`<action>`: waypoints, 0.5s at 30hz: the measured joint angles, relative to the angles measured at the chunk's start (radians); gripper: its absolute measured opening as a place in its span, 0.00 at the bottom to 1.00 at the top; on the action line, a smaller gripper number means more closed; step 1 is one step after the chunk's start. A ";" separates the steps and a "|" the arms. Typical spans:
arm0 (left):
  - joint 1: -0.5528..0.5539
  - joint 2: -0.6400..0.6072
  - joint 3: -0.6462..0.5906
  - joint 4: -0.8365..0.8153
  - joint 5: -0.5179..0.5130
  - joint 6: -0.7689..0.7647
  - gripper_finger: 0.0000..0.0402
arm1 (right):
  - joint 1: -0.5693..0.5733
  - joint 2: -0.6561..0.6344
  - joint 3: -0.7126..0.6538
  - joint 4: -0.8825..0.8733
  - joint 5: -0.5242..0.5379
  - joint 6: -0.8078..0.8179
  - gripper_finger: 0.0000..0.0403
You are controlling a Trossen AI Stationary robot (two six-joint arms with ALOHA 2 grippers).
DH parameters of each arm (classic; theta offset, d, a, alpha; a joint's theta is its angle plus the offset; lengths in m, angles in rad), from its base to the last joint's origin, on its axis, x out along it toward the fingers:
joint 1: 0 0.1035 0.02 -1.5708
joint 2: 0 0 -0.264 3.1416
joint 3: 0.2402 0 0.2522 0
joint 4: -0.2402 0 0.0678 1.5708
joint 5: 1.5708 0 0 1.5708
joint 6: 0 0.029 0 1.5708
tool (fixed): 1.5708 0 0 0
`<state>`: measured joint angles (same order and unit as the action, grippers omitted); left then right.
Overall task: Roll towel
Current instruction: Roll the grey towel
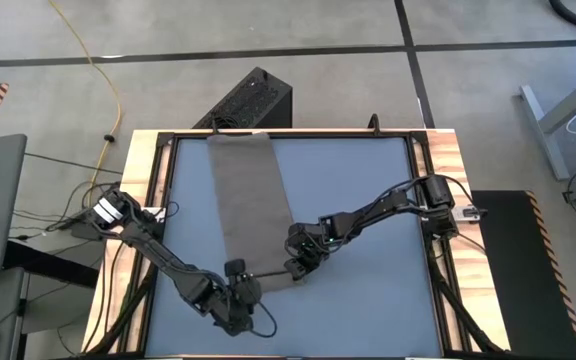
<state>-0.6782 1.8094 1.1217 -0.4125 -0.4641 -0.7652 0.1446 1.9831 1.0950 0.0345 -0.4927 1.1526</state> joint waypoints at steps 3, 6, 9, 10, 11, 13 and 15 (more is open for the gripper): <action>0.004 0.020 0.000 -0.032 0.023 -0.008 0.45 | 0.002 0.000 0.000 0.001 0.000 0.002 0.12; 0.010 0.055 0.000 -0.031 0.047 -0.030 0.45 | 0.005 0.000 0.000 0.003 0.001 0.003 0.12; 0.012 0.096 0.003 -0.028 0.064 -0.031 0.45 | 0.006 0.000 0.000 0.001 0.001 0.007 0.12; 0.012 0.108 0.005 -0.029 0.066 -0.036 0.45 | 0.007 0.000 0.000 0.004 0.001 0.010 0.12; 0.012 0.119 0.007 -0.032 0.064 -0.051 0.45 | 0.008 0.000 0.000 0.002 0.001 0.013 0.12; 0.012 0.132 0.006 -0.056 0.050 -0.097 0.45 | 0.010 0.000 0.000 0.006 -0.001 0.014 0.12; 0.012 0.134 0.006 -0.079 0.041 -0.142 0.43 | 0.014 0.000 0.000 0.006 -0.015 0.008 0.12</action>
<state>-0.6664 1.9437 1.1275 -0.4910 -0.4228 -0.9068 0.1582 1.9831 1.0950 0.0410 -0.5075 1.1602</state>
